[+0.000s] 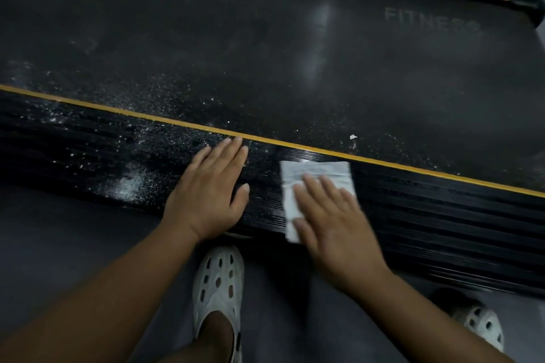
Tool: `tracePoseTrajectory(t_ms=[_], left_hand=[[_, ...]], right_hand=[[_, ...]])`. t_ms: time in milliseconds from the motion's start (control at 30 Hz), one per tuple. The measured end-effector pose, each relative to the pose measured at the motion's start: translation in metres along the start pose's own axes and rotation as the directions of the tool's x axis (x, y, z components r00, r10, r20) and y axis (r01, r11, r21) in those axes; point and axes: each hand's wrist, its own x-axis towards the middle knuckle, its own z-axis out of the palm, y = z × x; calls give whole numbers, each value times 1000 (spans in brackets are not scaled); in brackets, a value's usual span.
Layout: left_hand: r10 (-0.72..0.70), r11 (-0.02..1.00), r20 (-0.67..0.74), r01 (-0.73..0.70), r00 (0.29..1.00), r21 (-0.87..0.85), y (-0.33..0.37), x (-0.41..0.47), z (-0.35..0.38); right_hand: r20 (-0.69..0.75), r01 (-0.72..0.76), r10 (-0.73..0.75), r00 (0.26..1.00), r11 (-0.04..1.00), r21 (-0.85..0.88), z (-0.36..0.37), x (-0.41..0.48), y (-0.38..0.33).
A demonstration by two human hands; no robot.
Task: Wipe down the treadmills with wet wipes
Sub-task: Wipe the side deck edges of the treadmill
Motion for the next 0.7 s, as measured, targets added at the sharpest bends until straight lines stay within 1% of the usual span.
tracePoseTrajectory(t_ms=[33,133,167,200,267,300,367,400,433,467,500,567,600,633,667,700], left_hand=[[-4,1000,-1,4,1000,-3,-1,-1,0],[4,1000,4,-4,1000,-4,0,0,-1],[2,1000,-1,-2,1000,-3,0,0,-1],[1,1000,-6,-1,1000,-3,-1,0,-1],[9,1000,-7,-9,1000,3,-1,2,0],[10,1000,-8,-10,1000,4,-1,2,-1],[7,1000,-13,-7,1000,2,0,2,-1],[7,1000,-9,-7,1000,2,0,2,-1],[5,1000,-4,-5,1000,4,0,1,-1],[2,1000,-3,-2,1000,4,-1,1,-1],[0,1000,-6,0,1000,4,-1,0,0],[6,1000,-5,-6,1000,0,-1,0,0],[8,1000,-2,-8,1000,0,-1,1,0],[7,1000,-3,-7,1000,4,0,1,-1],[7,1000,-6,-6,1000,8,1,1,-1],[5,1000,-7,-5,1000,13,1,1,-2]], right_hand=[[-36,-23,24,999,999,27,-4,-2,11],[-99,5,2,995,997,76,-11,14,24],[-94,3,5,996,997,76,-12,25,21],[-57,-27,30,998,998,57,-10,36,13],[31,-90,91,995,995,-33,-1,50,-6],[62,-72,76,995,995,-65,2,50,-15],[88,46,-39,995,995,-86,6,35,-25],[96,100,-91,991,991,-94,7,21,-22],[100,113,-103,990,989,-95,6,9,-14],[79,73,-65,995,992,-100,4,2,-3],[48,-8,13,999,995,-102,1,1,6],[42,-212,217,975,973,-89,1,19,11],[48,-263,267,963,962,-68,3,33,1],[52,-262,265,963,964,-53,5,44,-15],[55,-212,214,975,977,-35,7,48,-31],[52,-128,129,990,991,-24,11,44,-44]])
